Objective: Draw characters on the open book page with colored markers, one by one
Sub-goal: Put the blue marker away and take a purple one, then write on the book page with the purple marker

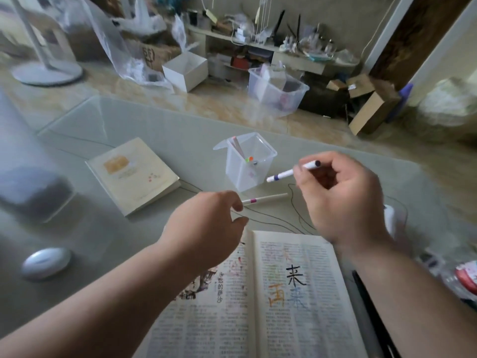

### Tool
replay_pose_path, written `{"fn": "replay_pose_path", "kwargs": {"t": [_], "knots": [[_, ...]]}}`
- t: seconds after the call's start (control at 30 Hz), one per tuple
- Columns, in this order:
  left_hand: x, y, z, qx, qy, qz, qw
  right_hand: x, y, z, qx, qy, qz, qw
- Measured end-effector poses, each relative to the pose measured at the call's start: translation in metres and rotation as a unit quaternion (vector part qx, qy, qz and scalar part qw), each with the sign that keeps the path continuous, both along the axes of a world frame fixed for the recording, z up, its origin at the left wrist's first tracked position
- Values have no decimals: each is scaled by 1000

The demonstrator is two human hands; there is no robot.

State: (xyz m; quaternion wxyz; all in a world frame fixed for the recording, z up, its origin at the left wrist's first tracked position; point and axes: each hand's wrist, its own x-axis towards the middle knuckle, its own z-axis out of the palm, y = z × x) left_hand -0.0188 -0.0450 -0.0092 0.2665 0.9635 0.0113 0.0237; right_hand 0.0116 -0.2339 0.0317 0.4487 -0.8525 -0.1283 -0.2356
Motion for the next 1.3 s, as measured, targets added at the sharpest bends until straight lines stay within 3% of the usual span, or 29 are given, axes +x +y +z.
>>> {"fn": "replay_pose_path", "kwargs": {"t": [0.13,0.3,0.4,0.47,0.53,0.6,0.83,1.03,1.2,1.3], "knots": [[1,-2,0,-4,-8,-16,1000,62,27,19,-40,-33,-19,998],[6,3,-2,2,-13,-19,1000,101,43,0,-90,100,-11,991],[8,9,-2,8,-7,-10,1000,98,34,-31,-141,124,-29,982],[8,10,-2,12,2,-7,1000,96,22,-54,-228,171,-52,957],[6,9,-1,21,11,-12,1000,95,11,-77,-338,243,-56,908],[5,7,-1,32,23,-21,999,97,3,-97,-390,288,-36,874],[0,5,-3,63,68,-56,994,101,-5,-111,-512,223,16,829],[-1,4,-8,82,95,-95,987,65,-30,-77,-360,323,29,874],[-11,-13,-14,38,47,-202,977,-25,-50,-37,-257,355,96,894],[-18,-31,-14,22,100,-265,959,-63,-68,-33,-111,369,100,917]]}}
